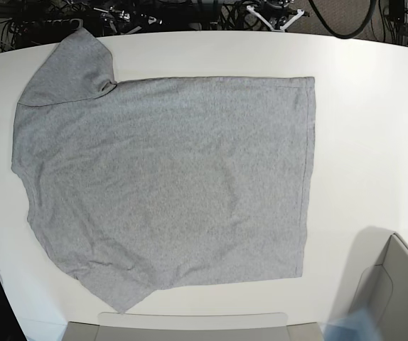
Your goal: Fold the T-shirt properly
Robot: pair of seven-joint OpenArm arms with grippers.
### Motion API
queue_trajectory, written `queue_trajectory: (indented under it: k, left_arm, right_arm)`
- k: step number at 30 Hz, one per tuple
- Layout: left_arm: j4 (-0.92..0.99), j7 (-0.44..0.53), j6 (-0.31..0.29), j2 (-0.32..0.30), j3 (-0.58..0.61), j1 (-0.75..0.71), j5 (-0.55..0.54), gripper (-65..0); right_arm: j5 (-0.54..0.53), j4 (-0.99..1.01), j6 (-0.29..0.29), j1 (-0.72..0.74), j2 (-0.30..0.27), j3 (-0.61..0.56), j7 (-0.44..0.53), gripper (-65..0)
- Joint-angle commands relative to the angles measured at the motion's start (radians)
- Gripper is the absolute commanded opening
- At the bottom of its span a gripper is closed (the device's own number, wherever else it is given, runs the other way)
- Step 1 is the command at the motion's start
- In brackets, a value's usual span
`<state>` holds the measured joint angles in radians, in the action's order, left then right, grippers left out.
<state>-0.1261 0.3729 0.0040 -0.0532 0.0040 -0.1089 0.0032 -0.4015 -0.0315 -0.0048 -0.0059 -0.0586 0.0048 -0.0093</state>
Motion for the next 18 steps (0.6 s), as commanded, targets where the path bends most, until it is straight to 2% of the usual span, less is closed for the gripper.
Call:
queue_trajectory:
  k: [1, 9, 12, 15, 18]
  left_arm:
    - [-0.001, 0.01, 0.003, -0.015, -0.002, -0.021, 0.001, -64.9]
    - [-0.005, 0.007, 0.0, -0.078, -0.002, -0.11, -0.001, -64.9]
    - [-0.068, 0.002, 0.0, -0.08, -0.002, -0.162, -0.001, -64.9]
    - [-0.169, 0.01, 0.0, -0.099, -0.002, -0.251, -0.001, -64.9]
    - [-0.326, 0.057, 0.0, -0.112, -0.002, -0.36, -0.001, -64.9]
  right_arm:
    - [-0.003, -0.002, 0.001, -0.003, -0.002, 0.001, -0.001, -64.8]
    - [0.0, -0.044, 0.002, -0.111, -0.053, -0.007, 0.002, -64.9]
    - [0.009, -0.166, 0.004, -0.207, -0.065, -0.007, 0.006, -64.8]
    - [0.065, -0.321, 0.004, -0.314, -0.083, -0.007, 0.007, -64.9]
    - [0.118, -0.471, 0.004, -0.408, -0.094, -0.007, 0.007, -64.9]
